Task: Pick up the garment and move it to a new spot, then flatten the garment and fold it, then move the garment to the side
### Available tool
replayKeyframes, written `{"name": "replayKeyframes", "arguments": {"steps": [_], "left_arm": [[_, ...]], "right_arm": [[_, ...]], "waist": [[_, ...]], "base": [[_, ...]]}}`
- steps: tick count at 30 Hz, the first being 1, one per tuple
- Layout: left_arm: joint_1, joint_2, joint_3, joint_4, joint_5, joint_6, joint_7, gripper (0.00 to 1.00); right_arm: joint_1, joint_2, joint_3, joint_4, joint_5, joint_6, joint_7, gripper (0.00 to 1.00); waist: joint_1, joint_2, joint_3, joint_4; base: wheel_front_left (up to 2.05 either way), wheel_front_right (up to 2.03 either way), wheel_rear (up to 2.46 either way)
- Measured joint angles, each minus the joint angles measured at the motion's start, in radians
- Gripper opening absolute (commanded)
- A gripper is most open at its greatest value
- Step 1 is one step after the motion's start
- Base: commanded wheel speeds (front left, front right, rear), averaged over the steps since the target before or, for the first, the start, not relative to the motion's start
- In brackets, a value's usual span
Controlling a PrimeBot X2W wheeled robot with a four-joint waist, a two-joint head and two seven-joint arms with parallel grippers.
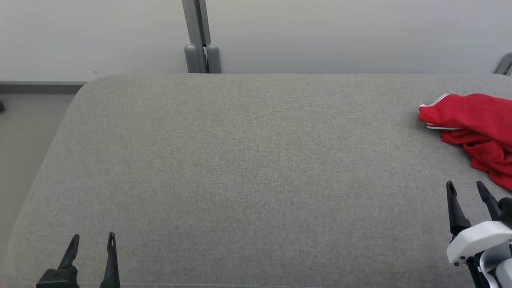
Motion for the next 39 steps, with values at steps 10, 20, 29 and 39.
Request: {"name": "replayKeyframes", "arguments": {"steps": [10, 20, 29, 39], "left_arm": [[0.0, -0.003, -0.015, 0.038, -0.001, -0.009, -0.025, 0.0], [0.005, -0.046, -0.043, 0.085, -0.035, -0.009, -0.021, 0.0], [0.012, -0.06, -0.043, 0.069, -0.154, -0.017, -0.023, 0.0], [0.007, -0.069, -0.015, 0.079, -0.295, -0.027, -0.005, 0.0]], "right_arm": [[0.095, 0.056, -0.053, -0.094, -0.074, 0.0, -0.001, 0.0], [0.127, 0.125, -0.046, -0.045, -0.038, 0.01, 0.011, 0.0], [0.117, 0.144, -0.07, -0.043, 0.077, 0.027, 0.044, 0.0], [0.096, 0.166, -0.102, -0.043, 0.18, 0.048, 0.082, 0.0]], "waist": [[0.0, 0.0, -0.014, 0.027], [0.0, 0.0, -0.013, 0.025], [0.0, 0.0, -0.008, 0.014], [0.0, 0.0, -0.004, 0.003]], "base": [[0.0, 0.0, 0.0], [0.0, 0.0, 0.0], [0.0, 0.0, 0.0], [0.0, 0.0, 0.0]]}}
